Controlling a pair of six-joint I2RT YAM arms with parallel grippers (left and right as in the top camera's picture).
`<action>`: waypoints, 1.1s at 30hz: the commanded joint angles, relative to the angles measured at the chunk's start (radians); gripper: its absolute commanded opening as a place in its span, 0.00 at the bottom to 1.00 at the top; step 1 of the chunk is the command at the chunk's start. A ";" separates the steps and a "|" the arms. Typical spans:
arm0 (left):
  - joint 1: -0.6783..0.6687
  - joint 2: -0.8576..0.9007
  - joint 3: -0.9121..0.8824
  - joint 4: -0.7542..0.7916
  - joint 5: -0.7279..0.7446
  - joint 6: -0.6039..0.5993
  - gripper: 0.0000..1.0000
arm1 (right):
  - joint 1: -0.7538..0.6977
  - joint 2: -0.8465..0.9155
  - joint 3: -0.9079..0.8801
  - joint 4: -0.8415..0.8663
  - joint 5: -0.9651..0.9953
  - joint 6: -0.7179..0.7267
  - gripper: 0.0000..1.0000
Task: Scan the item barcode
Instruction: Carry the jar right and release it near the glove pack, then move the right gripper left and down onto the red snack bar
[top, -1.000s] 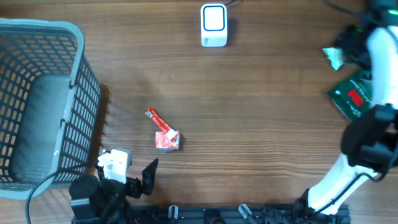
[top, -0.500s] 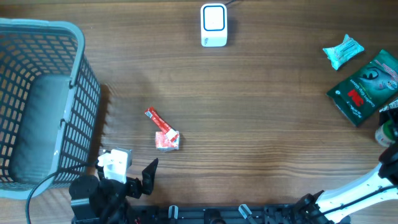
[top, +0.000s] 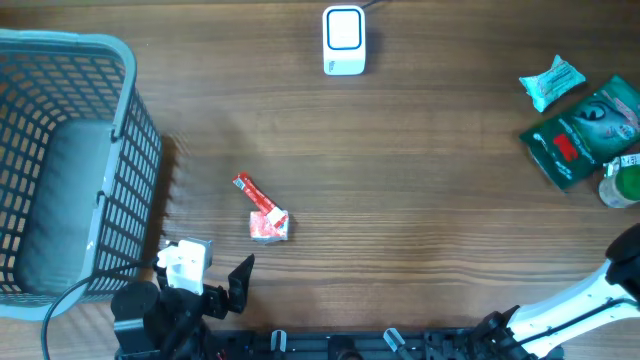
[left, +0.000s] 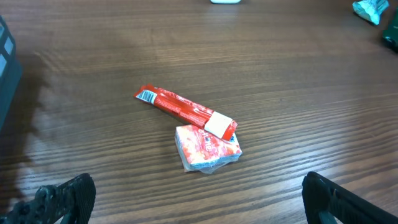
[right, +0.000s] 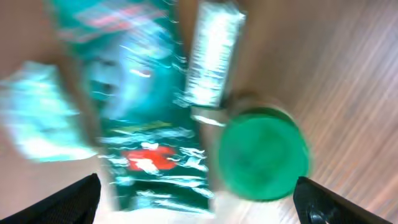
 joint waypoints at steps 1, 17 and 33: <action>0.003 -0.003 -0.002 0.003 0.016 0.013 1.00 | 0.057 -0.053 0.129 -0.056 -0.157 0.017 0.99; 0.003 -0.003 -0.002 0.003 0.016 0.013 1.00 | 1.016 0.040 0.041 -0.021 -0.390 -0.264 1.00; 0.003 -0.003 -0.002 0.003 0.016 0.013 1.00 | 1.440 0.355 -0.001 0.115 -0.657 -0.354 0.96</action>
